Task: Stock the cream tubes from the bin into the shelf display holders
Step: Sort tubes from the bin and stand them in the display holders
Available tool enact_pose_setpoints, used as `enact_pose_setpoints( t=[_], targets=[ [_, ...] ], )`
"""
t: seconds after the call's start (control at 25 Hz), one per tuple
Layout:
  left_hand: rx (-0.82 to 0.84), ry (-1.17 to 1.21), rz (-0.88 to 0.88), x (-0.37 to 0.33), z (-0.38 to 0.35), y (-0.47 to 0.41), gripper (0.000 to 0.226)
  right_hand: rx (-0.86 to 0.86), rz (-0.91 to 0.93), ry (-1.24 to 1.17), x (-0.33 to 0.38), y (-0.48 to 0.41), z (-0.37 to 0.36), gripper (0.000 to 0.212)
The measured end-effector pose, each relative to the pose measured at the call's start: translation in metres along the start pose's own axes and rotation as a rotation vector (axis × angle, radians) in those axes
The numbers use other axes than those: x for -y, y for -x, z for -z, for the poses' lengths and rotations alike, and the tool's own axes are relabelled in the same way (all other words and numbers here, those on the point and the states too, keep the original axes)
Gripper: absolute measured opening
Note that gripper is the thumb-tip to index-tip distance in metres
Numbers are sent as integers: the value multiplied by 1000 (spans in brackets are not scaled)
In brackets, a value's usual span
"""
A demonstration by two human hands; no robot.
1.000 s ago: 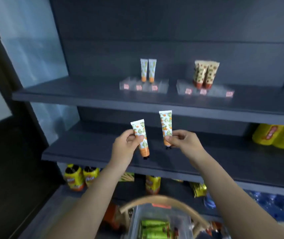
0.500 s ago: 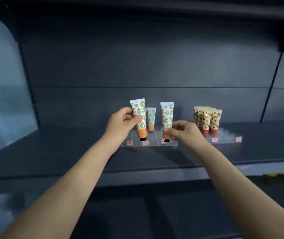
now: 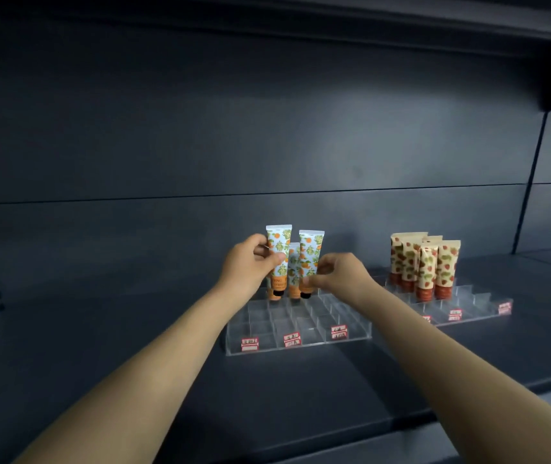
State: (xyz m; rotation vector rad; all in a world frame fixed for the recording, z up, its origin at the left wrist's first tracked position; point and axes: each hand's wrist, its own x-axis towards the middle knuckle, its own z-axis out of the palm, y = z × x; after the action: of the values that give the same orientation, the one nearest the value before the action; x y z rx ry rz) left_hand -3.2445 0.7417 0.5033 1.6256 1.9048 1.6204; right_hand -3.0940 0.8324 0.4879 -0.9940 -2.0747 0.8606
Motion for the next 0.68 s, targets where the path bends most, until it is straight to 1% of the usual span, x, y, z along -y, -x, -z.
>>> enact_pose_setpoints(
  t=[0.24,0.36,0.44,0.68],
  targets=[
    [-16,-33,25,25,-3,-6,25,53,-33,67,-14,-11,-14,27],
    [10,-58,28,30,-6,-7,27,125,-35,57,-19,-11,-18,20],
    [25,-90,24,32,-9,-7,29,141,-19,60,-19,-11,-18,17],
    [86,-132,44,38,-12,-2,27,169,14,92,-18,-11,-18,18]
  ],
)
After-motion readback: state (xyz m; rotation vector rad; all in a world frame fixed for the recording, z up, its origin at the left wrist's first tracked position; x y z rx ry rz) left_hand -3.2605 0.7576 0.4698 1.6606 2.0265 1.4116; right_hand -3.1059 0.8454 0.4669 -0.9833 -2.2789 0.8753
